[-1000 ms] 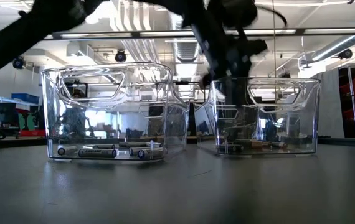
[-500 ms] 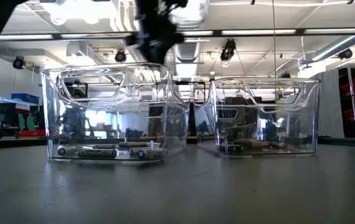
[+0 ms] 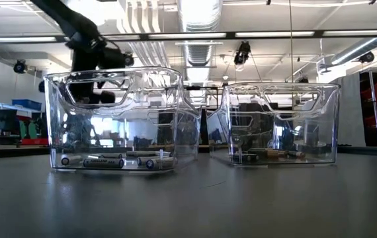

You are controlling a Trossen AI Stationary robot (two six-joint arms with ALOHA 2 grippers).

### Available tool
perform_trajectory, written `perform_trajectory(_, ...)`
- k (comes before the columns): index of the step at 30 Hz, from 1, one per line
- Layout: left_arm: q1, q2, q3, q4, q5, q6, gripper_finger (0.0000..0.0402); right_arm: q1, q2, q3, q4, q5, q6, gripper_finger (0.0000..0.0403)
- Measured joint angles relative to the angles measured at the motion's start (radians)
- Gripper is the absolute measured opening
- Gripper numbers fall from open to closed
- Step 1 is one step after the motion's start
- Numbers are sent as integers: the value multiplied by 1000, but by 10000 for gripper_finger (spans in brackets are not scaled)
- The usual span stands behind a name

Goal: Sort batteries
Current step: Put the black battery into the right transparent bin

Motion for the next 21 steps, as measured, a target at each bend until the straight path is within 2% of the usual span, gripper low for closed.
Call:
perform_trajectory(4,102,9,-60,141,71,111,165,0,5,0,-1,0,23,258)
perform_trajectory(6,156,36,-67,160,116,128,165,0,7,0,-1,0,32,256)
perform_trajectory(8,175,55,-51,188,110,109,165,0,10,0,-1,0,49,253)
perform_trajectory(15,190,160,16,222,6,-68,165,0,27,-3,-8,-1,99,246)
perform_trajectory(17,202,201,30,211,15,-142,165,2,32,-3,-8,-1,106,245)
perform_trajectory(21,235,260,55,210,91,-406,165,2,39,-3,-9,-4,124,245)
